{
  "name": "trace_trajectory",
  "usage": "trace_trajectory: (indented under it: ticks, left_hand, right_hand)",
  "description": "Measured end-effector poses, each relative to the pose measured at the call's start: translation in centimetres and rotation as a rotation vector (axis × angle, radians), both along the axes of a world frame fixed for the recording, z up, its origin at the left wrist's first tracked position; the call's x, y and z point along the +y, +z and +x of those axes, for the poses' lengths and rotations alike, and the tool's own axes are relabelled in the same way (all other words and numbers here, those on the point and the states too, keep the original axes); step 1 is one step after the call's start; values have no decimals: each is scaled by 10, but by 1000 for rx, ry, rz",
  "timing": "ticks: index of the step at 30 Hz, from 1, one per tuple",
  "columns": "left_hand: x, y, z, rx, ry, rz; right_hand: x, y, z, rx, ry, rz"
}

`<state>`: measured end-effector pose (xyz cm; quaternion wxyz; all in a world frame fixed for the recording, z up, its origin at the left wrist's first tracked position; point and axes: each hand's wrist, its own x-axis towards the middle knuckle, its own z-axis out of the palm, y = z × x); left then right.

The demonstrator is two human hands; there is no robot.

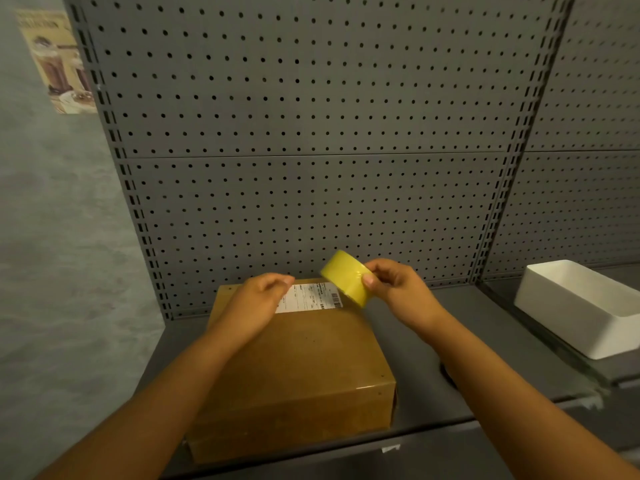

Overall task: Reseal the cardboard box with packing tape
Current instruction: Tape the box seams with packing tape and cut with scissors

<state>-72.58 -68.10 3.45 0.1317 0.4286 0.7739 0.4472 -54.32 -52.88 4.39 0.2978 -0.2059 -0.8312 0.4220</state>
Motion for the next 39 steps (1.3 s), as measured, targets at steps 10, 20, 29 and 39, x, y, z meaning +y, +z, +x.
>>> trace_trajectory:
  ticks: [10,20,29,39]
  left_hand:
    - [18,25,12,-410,-7,104]
    - [6,24,8,-409,-34,200]
    - [-3,24,6,-386,-100,252]
    - [-7,20,11,-22,-143,39]
  right_hand:
    - [-29,13,-13,-46,106,89]
    - [-30,13,-17,-44,80,75]
    - [-29,13,-21,-26,42,77]
    - [-34,12,-30,24,53,51]
